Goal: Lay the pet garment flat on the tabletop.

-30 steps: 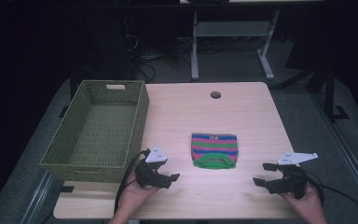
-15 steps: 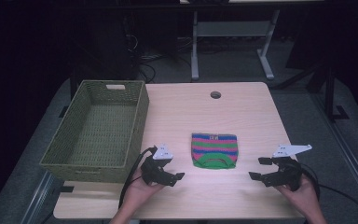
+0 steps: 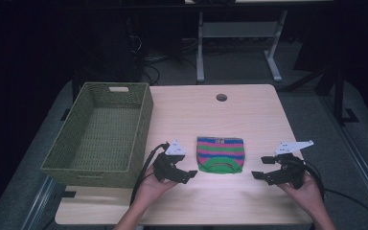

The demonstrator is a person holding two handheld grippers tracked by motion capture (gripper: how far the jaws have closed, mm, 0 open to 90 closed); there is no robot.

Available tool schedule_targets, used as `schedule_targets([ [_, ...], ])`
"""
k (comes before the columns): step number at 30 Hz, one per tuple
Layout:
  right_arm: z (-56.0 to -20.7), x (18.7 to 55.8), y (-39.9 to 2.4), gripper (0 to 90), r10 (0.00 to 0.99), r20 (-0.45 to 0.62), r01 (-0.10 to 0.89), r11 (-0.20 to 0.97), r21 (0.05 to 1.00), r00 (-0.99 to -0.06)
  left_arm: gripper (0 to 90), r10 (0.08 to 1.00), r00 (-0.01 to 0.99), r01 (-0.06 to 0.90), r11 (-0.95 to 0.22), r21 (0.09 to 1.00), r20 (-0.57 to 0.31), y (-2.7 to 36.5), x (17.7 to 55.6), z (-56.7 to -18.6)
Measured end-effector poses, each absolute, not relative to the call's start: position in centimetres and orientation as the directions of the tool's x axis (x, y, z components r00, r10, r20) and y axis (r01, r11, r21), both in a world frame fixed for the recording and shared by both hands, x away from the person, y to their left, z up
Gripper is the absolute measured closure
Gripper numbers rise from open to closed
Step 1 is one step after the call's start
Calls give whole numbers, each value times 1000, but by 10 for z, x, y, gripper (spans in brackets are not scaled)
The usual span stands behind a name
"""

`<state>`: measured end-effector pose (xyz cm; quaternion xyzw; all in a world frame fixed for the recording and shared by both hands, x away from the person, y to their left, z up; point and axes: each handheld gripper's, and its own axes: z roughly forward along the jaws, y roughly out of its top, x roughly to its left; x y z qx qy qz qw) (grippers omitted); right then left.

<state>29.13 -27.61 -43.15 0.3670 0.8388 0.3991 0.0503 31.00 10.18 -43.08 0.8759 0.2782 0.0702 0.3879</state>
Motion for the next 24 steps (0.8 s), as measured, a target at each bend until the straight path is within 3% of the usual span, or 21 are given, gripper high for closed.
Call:
schedule_targets([
  [24,-409,326,-248,233,627,204,555,434,710,-752,260,519,850,414,-554,723,-89,66,344,-416],
])
